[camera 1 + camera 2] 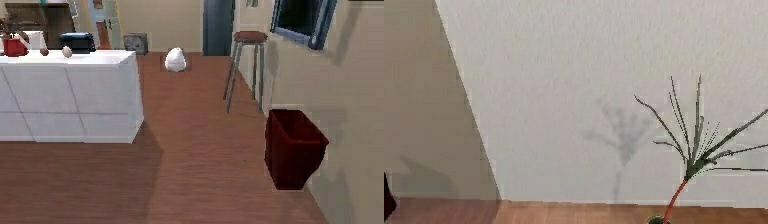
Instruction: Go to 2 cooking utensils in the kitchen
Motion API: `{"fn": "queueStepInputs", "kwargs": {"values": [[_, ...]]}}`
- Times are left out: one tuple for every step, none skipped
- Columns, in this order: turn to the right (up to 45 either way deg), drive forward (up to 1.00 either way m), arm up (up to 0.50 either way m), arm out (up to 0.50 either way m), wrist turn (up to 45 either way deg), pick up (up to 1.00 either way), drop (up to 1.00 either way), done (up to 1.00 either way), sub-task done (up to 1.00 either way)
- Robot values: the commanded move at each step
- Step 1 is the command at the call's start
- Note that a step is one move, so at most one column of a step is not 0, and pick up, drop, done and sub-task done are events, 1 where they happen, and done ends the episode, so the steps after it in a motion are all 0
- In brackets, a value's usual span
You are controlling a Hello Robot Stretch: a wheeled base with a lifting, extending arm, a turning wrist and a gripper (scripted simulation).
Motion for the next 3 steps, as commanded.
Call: {"fn": "queueStepInputs", "kwargs": {"values": [[0.0,1.0,0.0,0.0,0.0,0.0,0.0,0.0,0.0],[0.0,1.0,0.0,0.0,0.0,0.0,0.0,0.0,0.0],[-3.0,0.0,0.0,0.0,0.0,0.0,0.0,0.0,0.0]]}}
